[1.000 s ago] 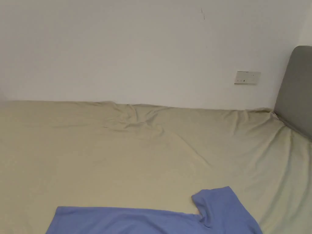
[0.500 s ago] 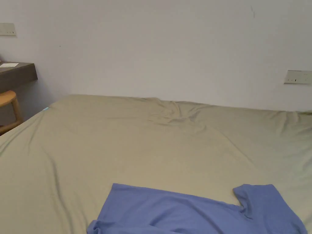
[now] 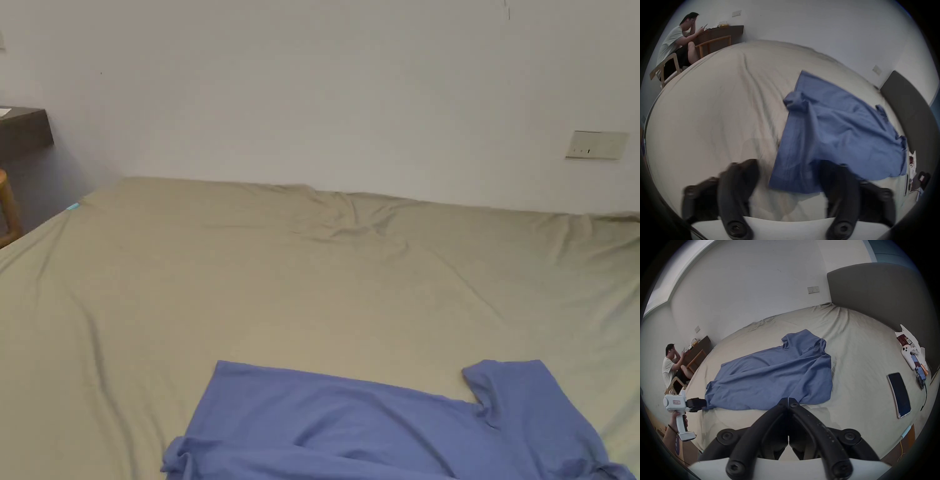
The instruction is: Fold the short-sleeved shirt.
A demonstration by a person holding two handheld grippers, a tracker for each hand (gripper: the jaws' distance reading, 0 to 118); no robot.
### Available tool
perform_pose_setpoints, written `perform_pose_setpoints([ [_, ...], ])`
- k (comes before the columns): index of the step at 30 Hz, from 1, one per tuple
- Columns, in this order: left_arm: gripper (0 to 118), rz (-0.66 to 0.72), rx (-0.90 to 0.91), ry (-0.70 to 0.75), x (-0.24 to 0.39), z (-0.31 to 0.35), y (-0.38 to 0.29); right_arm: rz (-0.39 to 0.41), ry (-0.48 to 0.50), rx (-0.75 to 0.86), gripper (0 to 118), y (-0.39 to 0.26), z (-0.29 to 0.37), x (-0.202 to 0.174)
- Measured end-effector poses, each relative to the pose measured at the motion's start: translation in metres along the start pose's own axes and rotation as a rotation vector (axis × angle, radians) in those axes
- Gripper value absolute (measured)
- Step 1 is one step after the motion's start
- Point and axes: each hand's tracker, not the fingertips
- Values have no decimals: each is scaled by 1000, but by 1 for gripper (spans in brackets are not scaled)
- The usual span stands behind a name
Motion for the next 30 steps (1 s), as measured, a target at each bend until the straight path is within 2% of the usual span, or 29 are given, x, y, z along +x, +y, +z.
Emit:
perform_pose_setpoints([
  [1, 46, -7, -32, 16, 3, -4, -1, 4, -7, -8, 2, 0, -3, 0],
  [3, 3, -99, 24, 87, 11, 1, -13, 5, -37, -32, 2, -2, -9, 2],
  [4, 3, -118, 22, 47, 13, 7, -13, -2, -51, -43, 2, -6, -11, 5],
  [5, 3, -72, 17, -15, 17, 13, -10, -13, -65, -65, 2, -8, -15, 7],
  [6, 3, -78, 18, 25, 20, 11, -10, -24, -76, -80, 2, -10, -20, 10],
  [10, 3, -100, 40, 31, 22, 17, -15, -47, -144, -109, 2, -20, -36, 25],
  [12, 3, -52, 30, 15, 15, 19, -12, -62, -170, -80, 8, -19, -41, 37],
  [14, 3, -32, 35, 16, 11, 17, -11, -78, -191, -25, 60, -17, -55, 50],
  [15, 3, -20, 34, 12, 8, 18, -11, -84, -208, -17, 82, -17, -61, 55],
  [16, 3, -8, 30, 7, 8, 17, -11, -85, -216, -45, 98, -16, -67, 58],
  [18, 3, -1, 20, 9, 10, 14, -11, -74, -187, -93, 96, -11, -77, 64],
  [22, 3, -6, 6, 21, 16, 14, -13, -79, -192, -89, 95, -6, -99, 68],
  [23, 3, -3, 4, 23, 17, 17, -12, -76, -188, -89, 89, -4, -104, 69],
  [24, 3, 0, 1, 22, 17, 17, -12, -70, -168, -91, 74, -3, -106, 67],
  [25, 3, 5, -2, 21, 17, 18, -11, -61, -110, -105, 30, -2, -109, 66],
  [26, 3, 18, -6, 16, 17, 19, -10, -50, -44, -138, 7, 1, -112, 66],
  [27, 3, 24, -7, 13, 16, 21, -8, -55, -10, -165, 7, 1, -117, 63],
  [28, 3, 32, -6, 11, 16, 24, -8, -52, -66, -164, 7, 1, -117, 57],
  [30, 3, 41, 0, 2, 16, 33, -7, 102, -124, -180, 7, 5, -113, 46],
])
